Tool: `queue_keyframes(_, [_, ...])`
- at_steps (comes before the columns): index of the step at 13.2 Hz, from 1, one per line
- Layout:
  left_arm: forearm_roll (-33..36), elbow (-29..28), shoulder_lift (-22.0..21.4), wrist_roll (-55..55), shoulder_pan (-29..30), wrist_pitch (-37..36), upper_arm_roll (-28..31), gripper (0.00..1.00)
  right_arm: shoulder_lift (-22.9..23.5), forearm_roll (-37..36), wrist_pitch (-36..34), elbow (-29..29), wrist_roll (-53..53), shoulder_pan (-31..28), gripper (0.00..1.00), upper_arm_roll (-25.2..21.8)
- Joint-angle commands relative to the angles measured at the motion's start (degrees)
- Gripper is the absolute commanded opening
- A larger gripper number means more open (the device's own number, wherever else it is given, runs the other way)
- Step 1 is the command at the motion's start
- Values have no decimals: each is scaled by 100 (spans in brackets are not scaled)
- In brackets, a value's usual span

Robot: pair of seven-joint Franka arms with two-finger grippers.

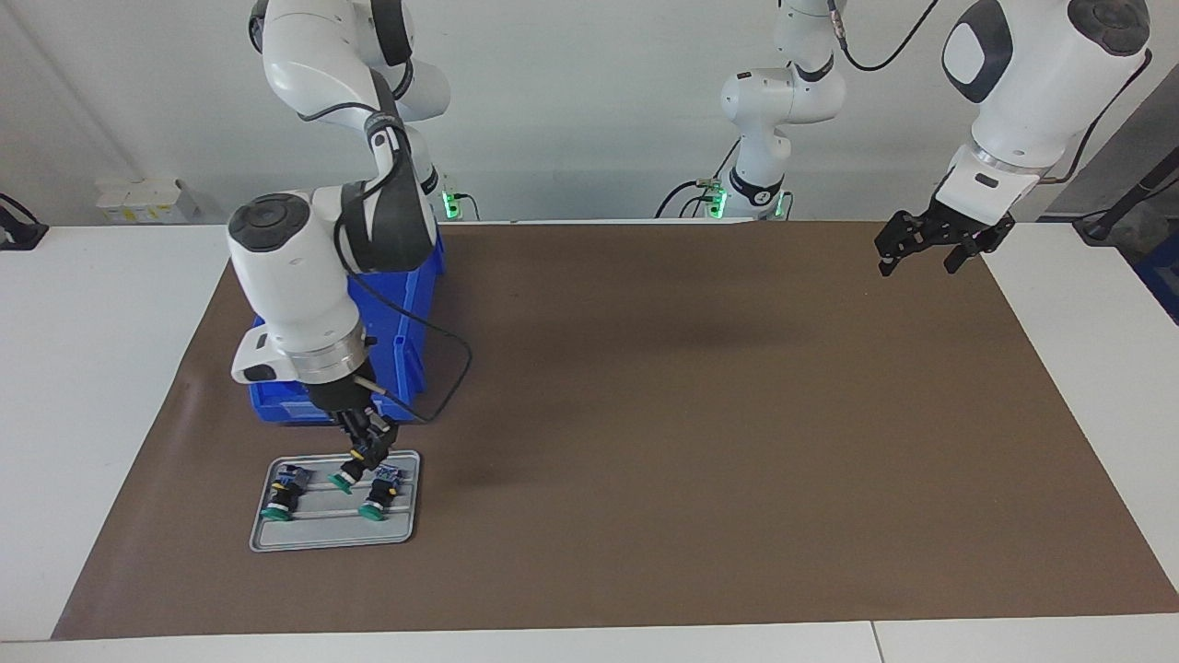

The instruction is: Place and press button with both arms

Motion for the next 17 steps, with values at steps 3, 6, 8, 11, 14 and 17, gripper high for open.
queue_keyframes(3, [96,-201,-165,-27,22,86,-21,100,-241,-376,45,-559,3335,1079,0,13])
queue_keyframes(6, [96,-201,-165,-27,22,86,-21,100,-136,-659,344,-692,5068,1861,0,13])
queue_keyframes(8, [96,-192,-157,-53,13,103,-29,100,232,-1079,370,-578,6017,2363,0,30])
queue_keyframes(11, [96,-201,-165,-54,-75,86,-38,100,812,-1230,572,-341,7424,2873,0,39])
queue_keyframes(14, [96,-192,-165,-54,-92,86,-91,100,954,-1152,1099,-340,7867,3112,0,39])
queue_keyframes(17, [96,-201,-165,16,-259,147,-109,100,928,-1143,1547,-725,7868,3068,0,39])
